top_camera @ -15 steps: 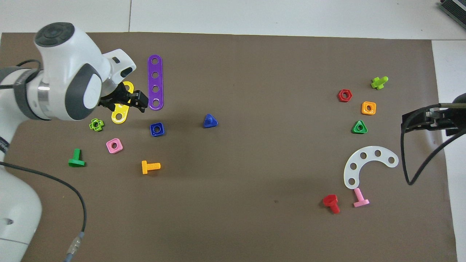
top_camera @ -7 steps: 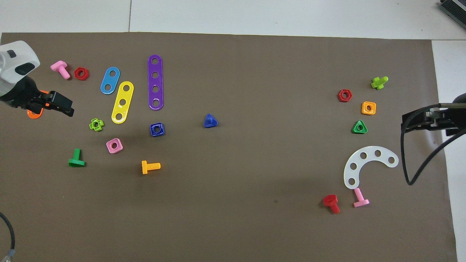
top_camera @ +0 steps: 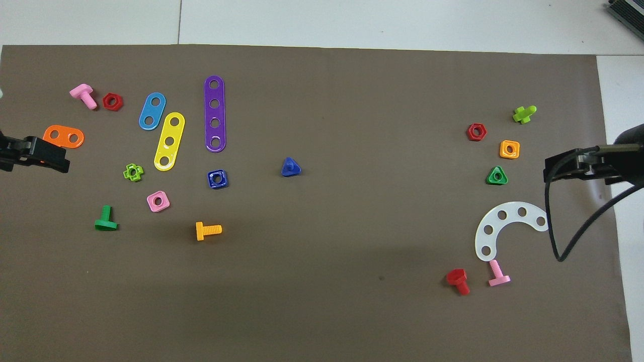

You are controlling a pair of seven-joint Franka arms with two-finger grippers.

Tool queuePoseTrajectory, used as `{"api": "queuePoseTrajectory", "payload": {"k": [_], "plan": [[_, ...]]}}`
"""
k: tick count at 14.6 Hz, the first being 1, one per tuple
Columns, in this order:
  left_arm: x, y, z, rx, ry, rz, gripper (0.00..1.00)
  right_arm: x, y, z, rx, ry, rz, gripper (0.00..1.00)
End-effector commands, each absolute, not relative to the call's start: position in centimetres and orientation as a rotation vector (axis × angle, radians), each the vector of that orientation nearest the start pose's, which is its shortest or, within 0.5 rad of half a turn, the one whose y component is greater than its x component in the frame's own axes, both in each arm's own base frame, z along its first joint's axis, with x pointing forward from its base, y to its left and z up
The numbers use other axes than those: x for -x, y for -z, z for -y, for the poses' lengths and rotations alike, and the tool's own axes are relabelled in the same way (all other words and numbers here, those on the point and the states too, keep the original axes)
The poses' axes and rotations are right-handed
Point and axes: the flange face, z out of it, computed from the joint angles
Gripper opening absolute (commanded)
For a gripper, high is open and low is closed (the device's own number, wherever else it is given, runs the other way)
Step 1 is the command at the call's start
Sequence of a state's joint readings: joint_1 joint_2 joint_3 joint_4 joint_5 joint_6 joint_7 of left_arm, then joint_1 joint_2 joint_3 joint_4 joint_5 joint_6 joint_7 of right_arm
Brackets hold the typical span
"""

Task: Unscrew and place screws in storage area
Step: 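Reach the right gripper toward the blue bolt in the middle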

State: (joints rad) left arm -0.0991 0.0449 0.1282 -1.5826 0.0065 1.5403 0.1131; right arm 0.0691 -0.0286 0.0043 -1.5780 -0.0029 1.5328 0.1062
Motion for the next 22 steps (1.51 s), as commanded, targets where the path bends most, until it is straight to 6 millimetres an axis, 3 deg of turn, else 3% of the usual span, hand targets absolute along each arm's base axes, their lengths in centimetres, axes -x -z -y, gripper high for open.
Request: {"api": "queuePoseTrajectory", "payload": {"k": [1, 3, 7, 8, 10, 13, 16, 18, 21, 22], "plan": [[-55.2, -58.8, -0.8, 3.098, -0.133, -0.071, 1.00, -54.9, -60.6, -9.8, 3.091, 0.007, -0.035, 1.00], [-55.3, -59.0, -0.4, 3.097, -0.113, -0.045, 1.00, -57.1, -57.5, -16.0, 3.087, 0.012, -0.085, 1.00], [-55.7, -59.4, -0.3, 3.099, -0.056, -0.077, 1.00, -61.0, -49.6, -32.7, 3.062, 0.091, -0.199, 1.00], [-55.9, -59.4, -0.3, 3.100, -0.042, -0.075, 1.00, -61.4, -47.5, -35.2, 3.043, 0.111, -0.256, 1.00], [-56.1, -59.5, -0.3, 3.100, -0.013, -0.076, 1.00, -60.4, -44.3, -40.1, 3.038, 0.180, -0.214, 1.00], [-56.2, -59.4, -0.5, 3.100, -0.006, -0.066, 1.00, -60.6, -38.5, -43.4, 3.045, 0.234, -0.183, 1.00], [-56.0, -59.4, -0.9, 3.101, -0.020, -0.047, 1.00, -61.4, -35.5, -44.0, 3.030, 0.308, -0.147, 1.00], [-56.0, -59.4, -1.6, 3.101, -0.021, -0.026, 1.00, -61.4, -34.6, -44.5, 3.001, 0.360, -0.125, 0.87], [-56.0, -59.4, -2.0, 3.101, -0.023, -0.014, 1.00, -60.5, -33.4, -44.6, 3.021, 0.330, -0.097, 0.58], [-56.0, -59.4, -2.0, 3.101, -0.023, -0.014, 1.00, -59.7, -33.2, -45.6, 3.021, 0.327, -0.071, 0.51]]}}
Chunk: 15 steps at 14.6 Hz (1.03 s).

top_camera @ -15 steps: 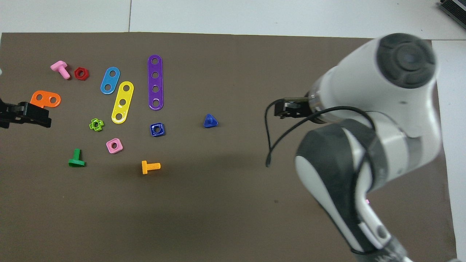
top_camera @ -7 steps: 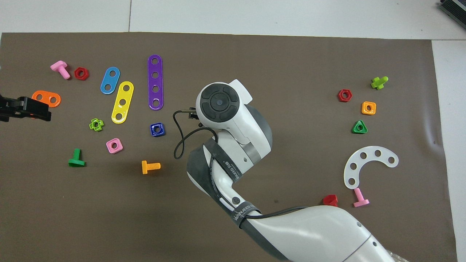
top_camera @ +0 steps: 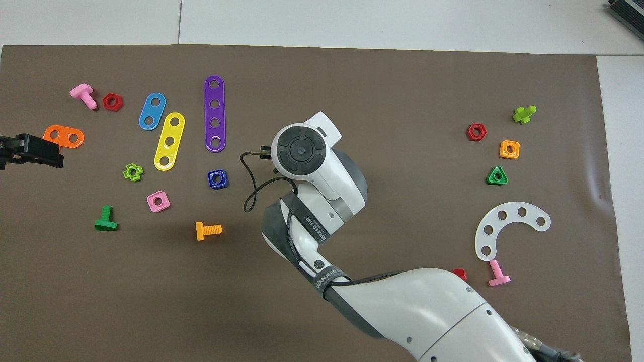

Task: Unscrew and place screws in storage area
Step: 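Close the right gripper on the blue bolt and lift it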

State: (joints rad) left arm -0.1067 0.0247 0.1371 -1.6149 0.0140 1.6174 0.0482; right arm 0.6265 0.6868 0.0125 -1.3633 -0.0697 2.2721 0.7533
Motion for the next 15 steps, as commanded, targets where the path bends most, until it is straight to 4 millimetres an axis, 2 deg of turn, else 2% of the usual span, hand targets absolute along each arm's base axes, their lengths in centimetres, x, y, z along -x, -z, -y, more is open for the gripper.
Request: {"api": "queuePoseTrajectory", "payload": {"k": [1, 8, 13, 14, 15], "plan": [[-56.0, -59.4, -2.0, 3.101, -0.023, -0.014, 1.00, -59.5, -32.9, -45.6, 3.026, 0.320, -0.066, 0.47], [-56.0, -59.4, -1.9, 3.101, -0.023, -0.016, 1.00, -58.7, -30.9, -45.2, 3.047, 0.297, 0.009, 0.45], [-56.0, -59.4, -2.0, 3.101, -0.023, -0.014, 1.00, -58.9, -31.0, -45.0, 3.034, 0.324, 0.029, 0.41], [-56.0, -59.4, -2.0, 3.101, -0.023, -0.014, 1.00, -58.9, -31.0, -45.0, 3.034, 0.324, 0.034, 0.36], [-56.0, -59.4, -2.0, 3.101, -0.023, -0.014, 1.00, -58.9, -31.1, -45.0, 3.034, 0.327, 0.035, 0.19]]}}
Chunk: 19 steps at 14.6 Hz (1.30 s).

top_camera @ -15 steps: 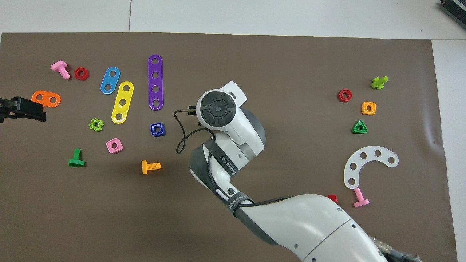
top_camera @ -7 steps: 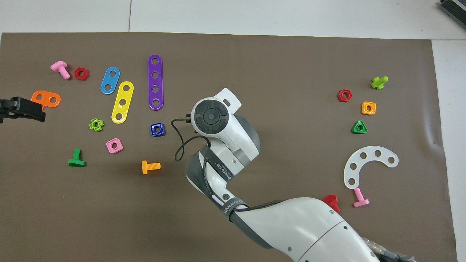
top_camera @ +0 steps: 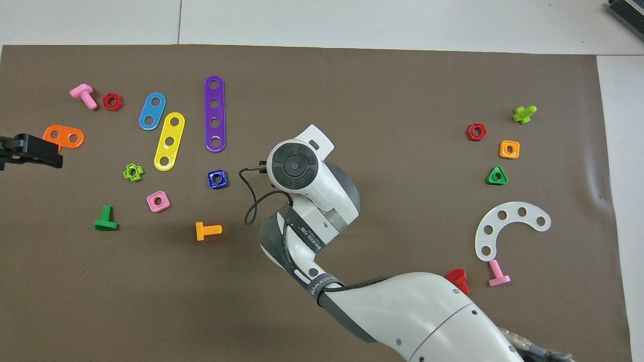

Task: Unscrew and place screws in storage area
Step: 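Close the right gripper on the blue bolt and lift it, then carry the blue bolt beside the green triangle and release it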

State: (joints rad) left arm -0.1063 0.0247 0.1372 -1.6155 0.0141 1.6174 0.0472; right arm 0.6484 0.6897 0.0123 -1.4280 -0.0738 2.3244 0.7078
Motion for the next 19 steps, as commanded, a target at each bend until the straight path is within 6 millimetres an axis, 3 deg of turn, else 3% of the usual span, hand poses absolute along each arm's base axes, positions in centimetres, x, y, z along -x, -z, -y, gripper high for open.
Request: {"api": "queuePoseTrajectory", "payload": {"k": [1, 4, 7, 10, 11, 13, 15, 19], "plan": [[-56.0, -59.4, -2.0, 3.101, -0.023, -0.014, 1.00, -58.8, -31.0, -45.0, 3.036, 0.326, 0.039, 0.00], [-56.0, -59.4, -2.0, 3.101, -0.023, -0.014, 1.00, -59.2, -31.6, -44.7, 3.048, 0.316, 0.030, 0.00], [-56.0, -59.4, -2.0, 3.101, -0.023, -0.014, 1.00, -60.2, -34.7, -43.5, 3.048, 0.341, -0.012, 0.00], [-56.0, -59.4, -2.0, 3.101, -0.023, -0.014, 1.00, -62.8, -42.1, -33.3, 3.062, 0.380, -0.101, 0.00], [-56.0, -59.3, -2.0, 3.101, -0.026, -0.014, 1.00, -63.0, -43.8, -29.2, 3.077, 0.366, -0.058, 0.00], [-56.0, -59.4, -2.0, 3.101, -0.023, -0.014, 1.00, -62.9, -45.4, -21.2, 3.102, 0.333, -0.022, 0.00], [-56.0, -59.4, -2.0, 3.101, -0.023, -0.014, 1.00, -62.4, -44.3, -14.9, 3.082, 0.253, 0.007, 0.00], [-56.0, -59.4, -2.0, 3.101, -0.023, -0.014, 1.00, -60.0, -39.3, -5.8, 3.043, 0.220, 0.016, 0.00]]}}
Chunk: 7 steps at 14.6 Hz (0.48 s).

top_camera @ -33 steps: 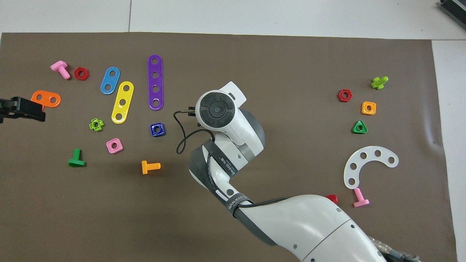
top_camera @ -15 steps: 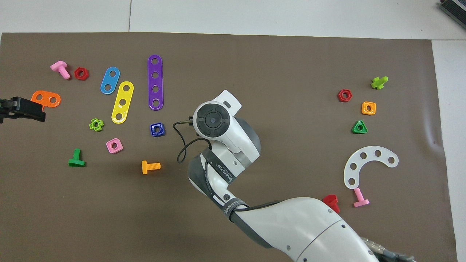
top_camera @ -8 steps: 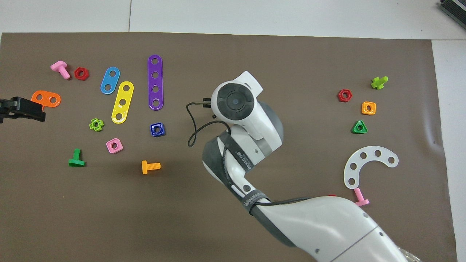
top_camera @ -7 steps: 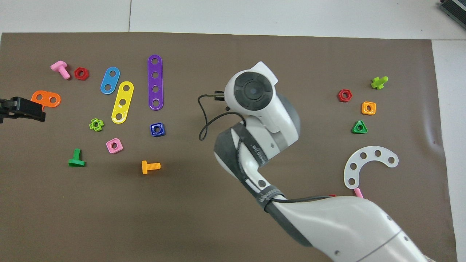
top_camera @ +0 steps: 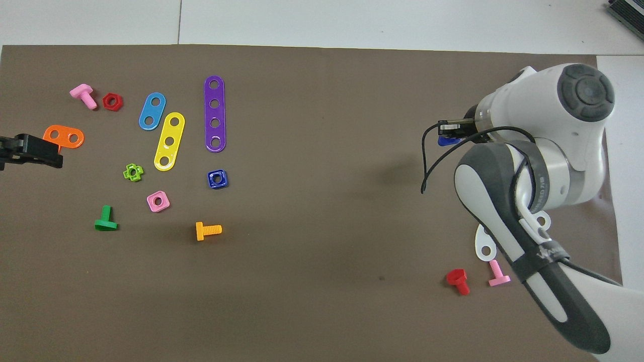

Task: Unscrew and place screws in storage area
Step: 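Carry the blue bolt beside the green triangle and release it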

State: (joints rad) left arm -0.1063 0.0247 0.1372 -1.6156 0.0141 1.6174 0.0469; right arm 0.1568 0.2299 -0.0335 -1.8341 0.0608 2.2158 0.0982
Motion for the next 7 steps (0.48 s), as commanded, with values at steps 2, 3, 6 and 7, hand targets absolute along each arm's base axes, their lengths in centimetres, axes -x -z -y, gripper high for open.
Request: {"api": "queuePoseTrajectory", "payload": {"k": [2, 3, 6, 7], "plan": [[-56.0, -59.4, -2.0, 3.101, -0.023, -0.014, 1.00, -58.7, -36.1, -3.8, 3.038, 0.245, -0.002, 0.00], [-56.0, -59.4, -2.0, 3.101, -0.023, -0.014, 1.00, -58.3, -35.0, -3.4, 3.039, 0.259, -0.014, 0.00], [-56.0, -59.4, -2.0, 3.101, -0.023, -0.014, 1.00, -57.7, -33.2, -3.2, 3.043, 0.284, -0.022, 0.00], [-56.0, -59.4, -2.0, 3.101, -0.023, -0.014, 1.00, -57.6, -33.0, -3.1, 3.044, 0.277, -0.023, 0.00]]}}
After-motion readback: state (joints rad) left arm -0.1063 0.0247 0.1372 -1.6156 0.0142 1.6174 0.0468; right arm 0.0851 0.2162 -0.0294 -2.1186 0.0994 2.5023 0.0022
